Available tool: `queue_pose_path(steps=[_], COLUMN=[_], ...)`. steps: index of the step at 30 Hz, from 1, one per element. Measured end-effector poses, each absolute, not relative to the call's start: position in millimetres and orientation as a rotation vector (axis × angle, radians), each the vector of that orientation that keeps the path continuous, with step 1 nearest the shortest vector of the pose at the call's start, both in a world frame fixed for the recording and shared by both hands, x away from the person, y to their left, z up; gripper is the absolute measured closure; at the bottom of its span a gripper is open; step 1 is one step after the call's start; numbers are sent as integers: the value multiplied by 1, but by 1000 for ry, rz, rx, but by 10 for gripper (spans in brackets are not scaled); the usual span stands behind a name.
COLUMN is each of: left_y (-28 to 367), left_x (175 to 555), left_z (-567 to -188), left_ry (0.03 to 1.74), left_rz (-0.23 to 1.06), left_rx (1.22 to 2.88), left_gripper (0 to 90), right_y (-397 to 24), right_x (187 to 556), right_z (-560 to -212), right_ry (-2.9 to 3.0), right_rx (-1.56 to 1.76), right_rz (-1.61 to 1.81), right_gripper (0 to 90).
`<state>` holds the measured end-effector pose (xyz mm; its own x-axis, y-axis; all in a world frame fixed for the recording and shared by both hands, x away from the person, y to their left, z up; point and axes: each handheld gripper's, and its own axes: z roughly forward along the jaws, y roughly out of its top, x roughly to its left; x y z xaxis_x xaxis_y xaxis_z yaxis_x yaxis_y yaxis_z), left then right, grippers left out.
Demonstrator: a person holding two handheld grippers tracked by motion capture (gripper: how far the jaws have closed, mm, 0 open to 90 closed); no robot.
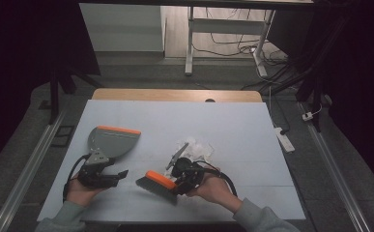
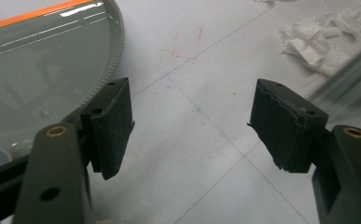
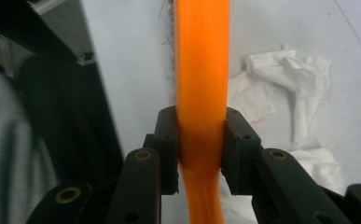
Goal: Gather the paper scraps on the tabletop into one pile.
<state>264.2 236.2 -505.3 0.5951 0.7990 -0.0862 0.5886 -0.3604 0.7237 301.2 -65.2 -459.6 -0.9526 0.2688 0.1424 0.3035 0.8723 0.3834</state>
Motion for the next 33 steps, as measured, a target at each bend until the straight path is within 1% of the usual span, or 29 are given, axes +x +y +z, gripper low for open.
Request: queue_pose_path(steps=[7, 19, 24, 30, 33], left_y=[237, 236, 237, 235, 236], left_x=[264, 264, 264, 264, 264], left_z=[-505, -506, -505, -506, -505], left_ry=[1093, 1095, 1093, 1087, 1088], left_rz=[364, 363, 362, 360, 360], left_rx=[2085, 2086, 2085, 2095, 2092], left_gripper=[304, 305, 305, 305, 305], right_y=[-61, -93, -104, -124, -135], right_x=[317, 369, 370, 360, 354], right_z=[-460, -455, -442, -406, -396], right_ry=[-3043, -3113, -3124, -3112, -3093], right_rx=[-492, -769, -764, -692, -659], right_rz=[-580, -593, -676, -838, -839], right_gripper=[699, 699, 700, 700, 700])
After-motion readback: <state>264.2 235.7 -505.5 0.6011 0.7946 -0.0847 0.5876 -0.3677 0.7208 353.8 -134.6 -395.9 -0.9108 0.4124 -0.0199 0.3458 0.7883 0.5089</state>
